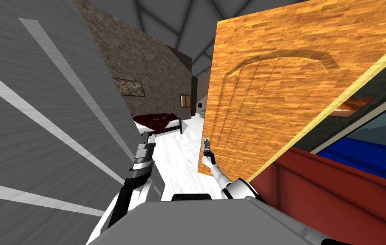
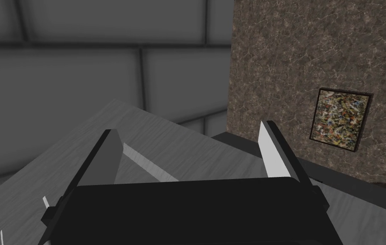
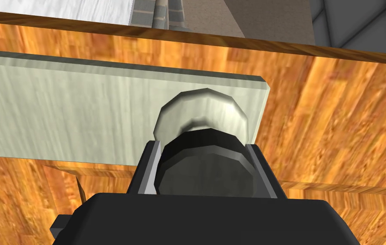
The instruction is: Push the door open
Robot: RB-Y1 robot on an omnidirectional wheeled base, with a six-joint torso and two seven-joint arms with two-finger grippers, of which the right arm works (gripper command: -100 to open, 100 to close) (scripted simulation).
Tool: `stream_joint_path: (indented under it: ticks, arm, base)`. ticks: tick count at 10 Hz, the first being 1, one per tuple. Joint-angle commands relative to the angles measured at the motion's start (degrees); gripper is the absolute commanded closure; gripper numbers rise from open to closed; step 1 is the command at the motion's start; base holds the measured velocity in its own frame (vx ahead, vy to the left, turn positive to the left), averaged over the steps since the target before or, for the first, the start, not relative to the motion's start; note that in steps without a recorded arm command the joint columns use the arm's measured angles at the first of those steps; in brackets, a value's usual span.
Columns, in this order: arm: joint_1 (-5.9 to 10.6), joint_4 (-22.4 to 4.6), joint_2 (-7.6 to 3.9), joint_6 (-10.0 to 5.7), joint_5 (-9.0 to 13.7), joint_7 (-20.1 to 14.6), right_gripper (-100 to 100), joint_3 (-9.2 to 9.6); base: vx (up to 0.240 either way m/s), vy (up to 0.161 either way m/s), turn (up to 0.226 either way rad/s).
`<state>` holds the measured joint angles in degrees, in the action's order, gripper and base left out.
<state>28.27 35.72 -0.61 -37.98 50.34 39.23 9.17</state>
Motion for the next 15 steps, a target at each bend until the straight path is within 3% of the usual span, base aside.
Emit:
stream_joint_path:
  ticks: [1, 5, 7, 8, 9, 11, 12, 13, 14, 15]
  arm:
    - [0.03, 1.0, -0.41, -0.42, 1.5, 2.0, 100, -1.22]
    - [0.55, 0.2, 0.77, -2.06, 4.2, 4.3, 100, -2.12]
    - [1.04, -0.4, 2.51, -3.6, 6.8, 6.5, 100, -2.97]
    - [0.81, -0.7, 2.11, -2.97, 6.0, 5.7, 100, -2.6]
    - [1.0, -0.9, 0.6, -4.88, 7.8, 7.1, 100, -3.13]
    - [1.15, -1.1, -0.26, -6.42, 9.3, 8.2, 100, -3.56]
    - [1.21, -1.2, -0.47, -7.01, 9.9, 8.6, 100, -3.73]
    - [1.21, -3.8, -0.47, -7.01, 9.9, 8.4, 100, -3.73]
    - [1.21, -1.6, -0.47, -7.01, 9.9, 8.6, 100, -3.73]
    - [1.21, -1.2, -0.47, -7.01, 9.9, 8.6, 100, -3.73]
  base:
    - [0.052, -0.005, 0.038]
    - [0.07, -0.007, 0.042]
    - [0.09, 0.003, 0.064]
    - [0.044, -0.001, 0.014]
    - [0.067, -0.025, 0.093]
    - [0.158, -0.031, 0.09]
    - [0.134, -0.034, 0.046]
    - [0.1, -0.02, 0.026]
    - [0.034, -0.004, -0.02]
    - [-0.006, 0.008, -0.01]
